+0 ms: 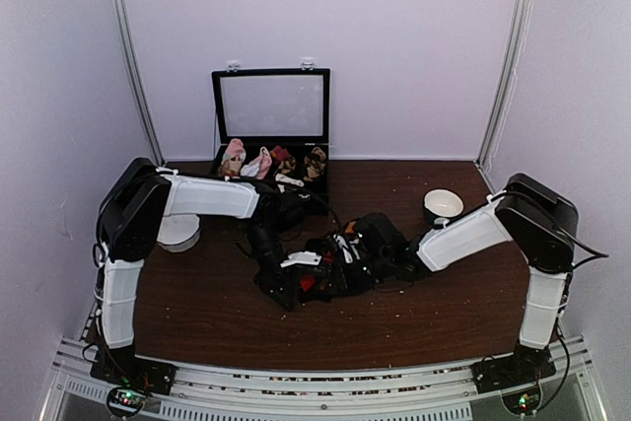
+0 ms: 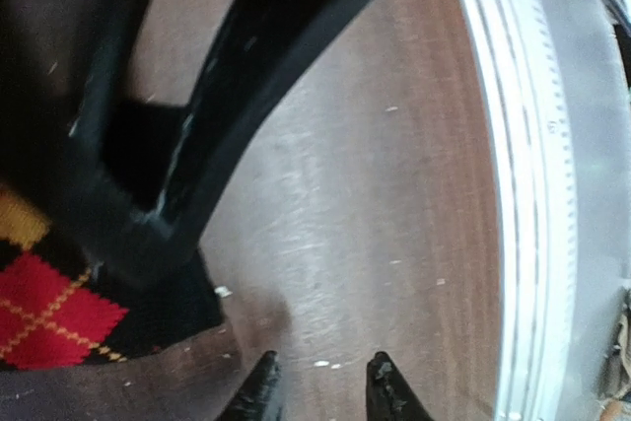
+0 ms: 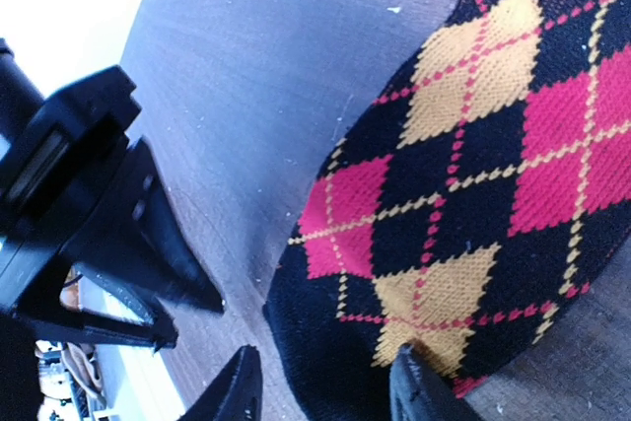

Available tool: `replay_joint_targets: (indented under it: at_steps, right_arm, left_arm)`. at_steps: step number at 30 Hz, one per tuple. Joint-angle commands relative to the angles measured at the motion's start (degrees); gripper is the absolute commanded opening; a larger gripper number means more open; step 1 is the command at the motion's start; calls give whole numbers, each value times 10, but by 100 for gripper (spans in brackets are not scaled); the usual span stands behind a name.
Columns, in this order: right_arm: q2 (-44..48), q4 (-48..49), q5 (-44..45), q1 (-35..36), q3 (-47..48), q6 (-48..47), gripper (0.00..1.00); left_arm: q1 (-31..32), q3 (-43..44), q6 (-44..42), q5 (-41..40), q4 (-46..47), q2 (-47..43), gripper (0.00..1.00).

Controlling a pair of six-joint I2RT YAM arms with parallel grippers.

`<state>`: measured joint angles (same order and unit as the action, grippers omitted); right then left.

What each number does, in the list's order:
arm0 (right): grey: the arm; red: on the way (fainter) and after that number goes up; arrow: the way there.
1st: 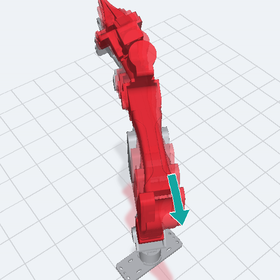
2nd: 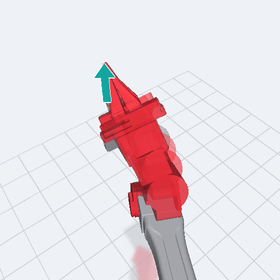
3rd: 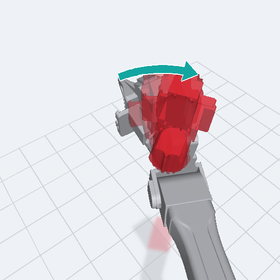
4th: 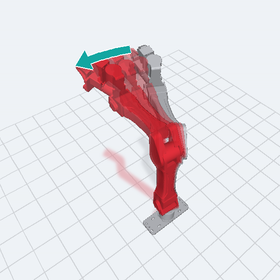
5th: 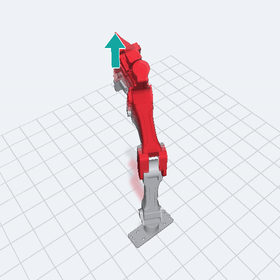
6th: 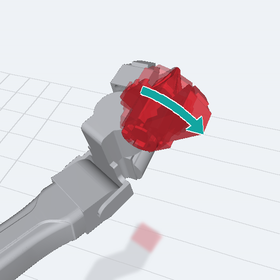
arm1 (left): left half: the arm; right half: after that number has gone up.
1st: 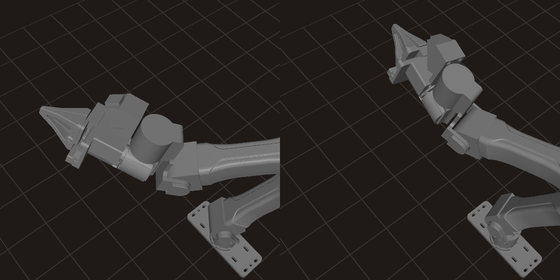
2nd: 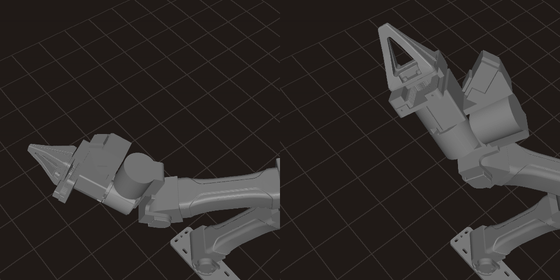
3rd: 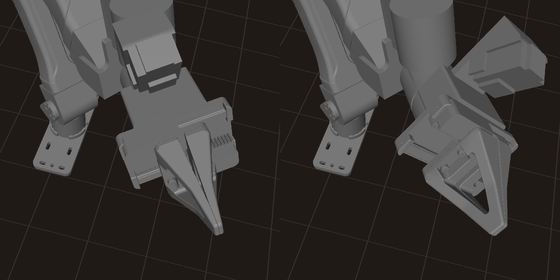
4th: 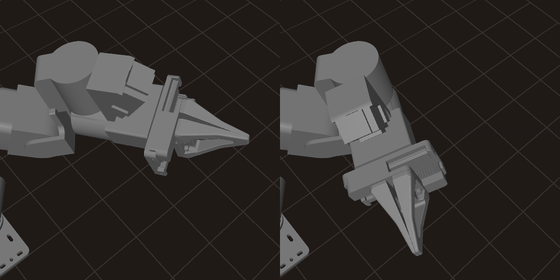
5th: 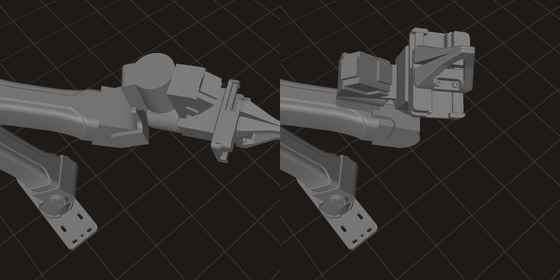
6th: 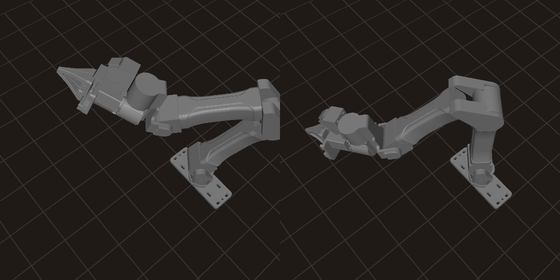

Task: Roll the socks
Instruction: Roll the sock at the center of the board.

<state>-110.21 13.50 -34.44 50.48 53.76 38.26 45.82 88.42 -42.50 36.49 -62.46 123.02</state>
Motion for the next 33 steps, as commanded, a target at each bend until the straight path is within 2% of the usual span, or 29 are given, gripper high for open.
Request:
replay_joint_targets:
  at_steps: [1,4,8,11,12,13,14,15,16,19,21,22,24,26,27,30,33]
  right_arm:
    - [-20,-58,9,31,-18,-32,42]
    - [4,-34,17,37,-35,-49,38]
    - [77,-118,104,58,-32,-144,42]
    - [132,-148,163,67,-43,-183,49]
    - [154,-151,184,72,-50,-193,51]
    - [173,-155,207,75,-56,-204,56]
    - [191,-160,232,79,-60,-215,62]
    - [211,-167,266,87,-61,-230,91]
    - [231,-175,330,101,-59,-250,99]
    - [291,-202,584,158,-52,-301,100]
    - [320,-172,676,156,-67,-273,100]
    - [326,-184,676,139,-68,-233,100]
    - [334,-181,582,83,-83,-144,100]
    - [336,-130,433,56,-117,-178,100]
    - [338,-105,413,68,-131,-207,100]
    - [303,-99,471,156,-134,-318,97]
    - [233,-142,446,190,-103,-373,79]
  left_arm:
    - [-22,-65,54,-64,119,-48,34]
    - [-28,-119,44,-81,179,-128,37]
    - [-34,-97,51,-166,183,-214,41]
    - [-47,-85,57,-232,194,-289,42]
    - [-56,-80,72,-255,201,-309,45]
    - [-65,-82,99,-304,221,-332,82]
    - [-72,-91,119,-357,248,-343,96]
    - [-86,-101,124,-384,261,-348,98]
    - [-103,-100,123,-372,252,-346,98]
    - [-154,-59,113,-278,186,-318,98]
    - [-157,-69,110,-272,199,-323,98]
    - [-156,-84,108,-258,211,-332,98]
    - [-156,-110,117,-221,235,-349,98]
    - [-155,-119,134,-179,235,-348,98]
    - [-156,-122,140,-159,231,-343,98]
    - [-156,-134,157,-97,228,-319,97]
    - [-156,-159,173,-35,242,-308,98]
